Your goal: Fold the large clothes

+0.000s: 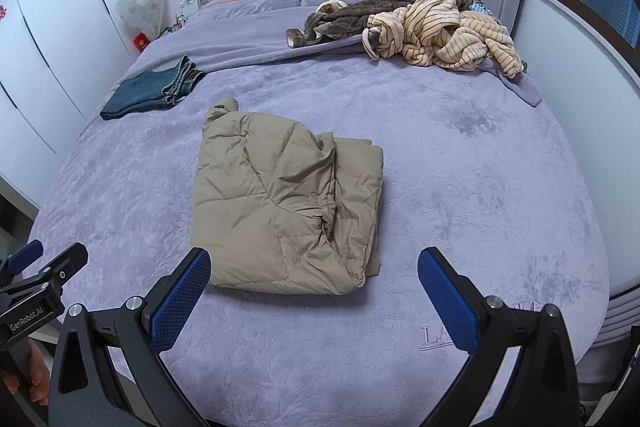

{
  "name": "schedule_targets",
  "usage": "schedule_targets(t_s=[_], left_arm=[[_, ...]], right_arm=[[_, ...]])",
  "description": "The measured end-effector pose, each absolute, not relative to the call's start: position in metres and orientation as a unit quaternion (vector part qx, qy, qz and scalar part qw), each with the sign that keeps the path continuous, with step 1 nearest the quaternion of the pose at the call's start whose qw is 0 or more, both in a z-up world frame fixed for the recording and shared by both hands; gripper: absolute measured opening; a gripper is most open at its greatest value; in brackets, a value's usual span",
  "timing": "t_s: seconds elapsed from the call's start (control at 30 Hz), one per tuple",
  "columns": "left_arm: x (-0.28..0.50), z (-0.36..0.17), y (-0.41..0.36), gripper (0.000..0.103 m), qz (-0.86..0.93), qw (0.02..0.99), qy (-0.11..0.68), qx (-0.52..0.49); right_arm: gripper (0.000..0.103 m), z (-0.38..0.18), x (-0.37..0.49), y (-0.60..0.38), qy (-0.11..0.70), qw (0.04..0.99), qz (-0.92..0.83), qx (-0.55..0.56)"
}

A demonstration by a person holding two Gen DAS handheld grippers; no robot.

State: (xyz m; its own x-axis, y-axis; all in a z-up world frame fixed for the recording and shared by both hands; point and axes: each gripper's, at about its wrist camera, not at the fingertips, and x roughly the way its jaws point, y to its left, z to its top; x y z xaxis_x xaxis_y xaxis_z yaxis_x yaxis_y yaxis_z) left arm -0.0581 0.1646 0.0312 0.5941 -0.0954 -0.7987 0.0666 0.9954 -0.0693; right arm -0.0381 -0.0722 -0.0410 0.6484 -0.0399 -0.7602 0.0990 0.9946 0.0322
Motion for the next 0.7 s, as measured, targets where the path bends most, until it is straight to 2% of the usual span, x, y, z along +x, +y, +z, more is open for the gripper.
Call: schedule_targets(t_s=[0.7], left_arm=[[-0.0594, 0.0329, 0.1716, 0.103, -0.051, 0.896, 0.442, -0.014]], right_arm=[[0.103, -0.0398, -0.0406, -0.0704, 0.418, 0.907, -0.040, 0.037]])
